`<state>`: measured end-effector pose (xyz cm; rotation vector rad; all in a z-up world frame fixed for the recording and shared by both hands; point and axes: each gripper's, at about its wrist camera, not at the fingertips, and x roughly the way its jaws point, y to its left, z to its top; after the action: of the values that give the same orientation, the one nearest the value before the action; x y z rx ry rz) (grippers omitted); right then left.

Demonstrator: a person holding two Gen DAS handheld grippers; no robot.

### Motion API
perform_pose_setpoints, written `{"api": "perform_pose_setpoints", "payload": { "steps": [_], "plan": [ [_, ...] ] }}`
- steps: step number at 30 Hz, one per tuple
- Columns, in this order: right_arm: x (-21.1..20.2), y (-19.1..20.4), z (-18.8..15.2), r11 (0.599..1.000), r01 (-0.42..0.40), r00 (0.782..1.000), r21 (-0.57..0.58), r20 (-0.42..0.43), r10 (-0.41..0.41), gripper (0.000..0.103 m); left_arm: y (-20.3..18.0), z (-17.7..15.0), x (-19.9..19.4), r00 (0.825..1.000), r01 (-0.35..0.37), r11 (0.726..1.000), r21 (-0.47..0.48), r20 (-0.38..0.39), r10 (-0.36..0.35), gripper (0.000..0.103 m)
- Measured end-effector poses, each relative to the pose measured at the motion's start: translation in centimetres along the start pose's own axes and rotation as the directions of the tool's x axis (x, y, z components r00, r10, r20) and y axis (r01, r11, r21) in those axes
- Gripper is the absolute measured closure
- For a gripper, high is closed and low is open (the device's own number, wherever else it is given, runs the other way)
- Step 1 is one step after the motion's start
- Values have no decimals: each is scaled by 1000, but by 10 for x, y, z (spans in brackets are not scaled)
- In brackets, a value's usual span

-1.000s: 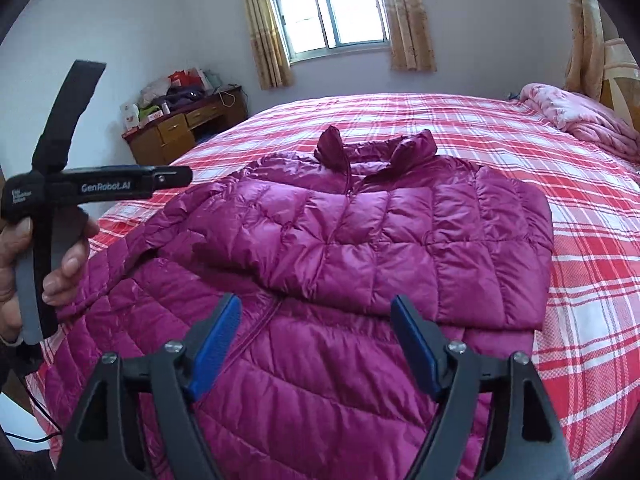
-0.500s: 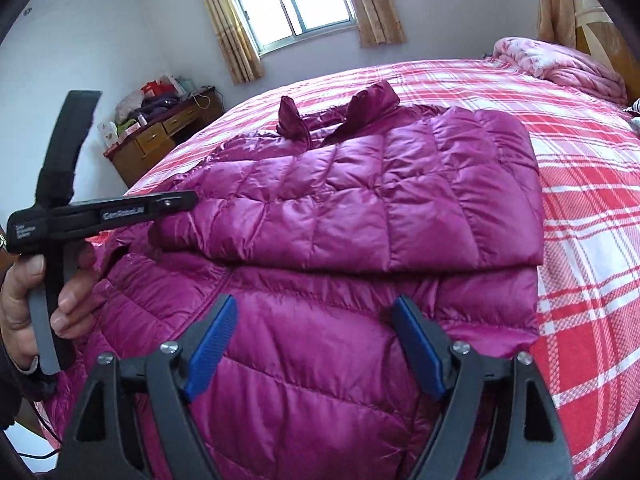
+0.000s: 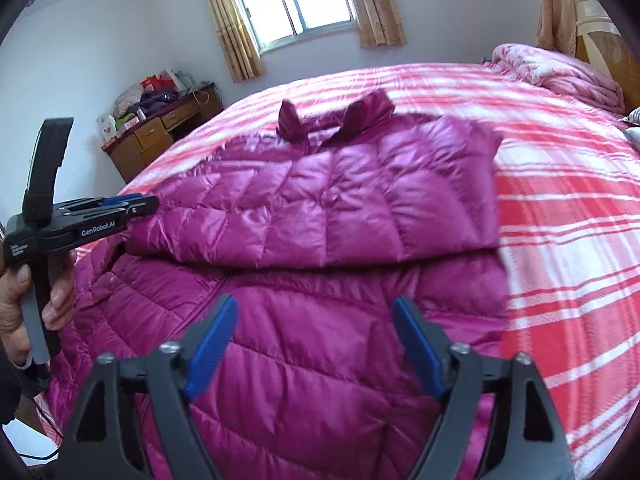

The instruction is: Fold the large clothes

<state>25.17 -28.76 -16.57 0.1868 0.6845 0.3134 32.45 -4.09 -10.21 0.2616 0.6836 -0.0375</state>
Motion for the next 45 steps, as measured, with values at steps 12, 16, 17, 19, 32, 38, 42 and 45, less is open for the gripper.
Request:
{"api": "perform_pose_setpoints", "payload": {
  "steps": [12,16,17,19,32,38,42,45],
  "plan": [
    [63,-48,80,990,136,991,49,14,-137,30,-48,21,48,996,-85,991,98,7,85,11],
    [91,-56,67,990,134,988,39,-85,-130,32,-39,-2,84,994,-79,994,74,-72,84,10],
    [95,-59,65,991,127,987,50,-107,-121,32,-36,-4,86,994,-60,996,60,-83,65,10],
    [98,-63,63,990,128,984,57,-131,-119,32,-33,-4,88,995,-37,998,45,-95,41,10],
    [70,-57,91,979,194,981,59,11,-195,30,-35,-7,94,993,-38,999,27,-112,40,4],
    [125,-78,86,965,261,951,25,-175,-253,29,-34,-8,95,993,-36,999,18,-113,38,3],
    [123,-71,89,953,300,932,-47,-197,-304,30,-34,-7,97,992,-40,999,19,-115,42,2],
    [98,-65,89,947,320,934,-13,-164,-317,30,-33,-8,97,993,-36,999,13,-116,37,2]
  ]
}}
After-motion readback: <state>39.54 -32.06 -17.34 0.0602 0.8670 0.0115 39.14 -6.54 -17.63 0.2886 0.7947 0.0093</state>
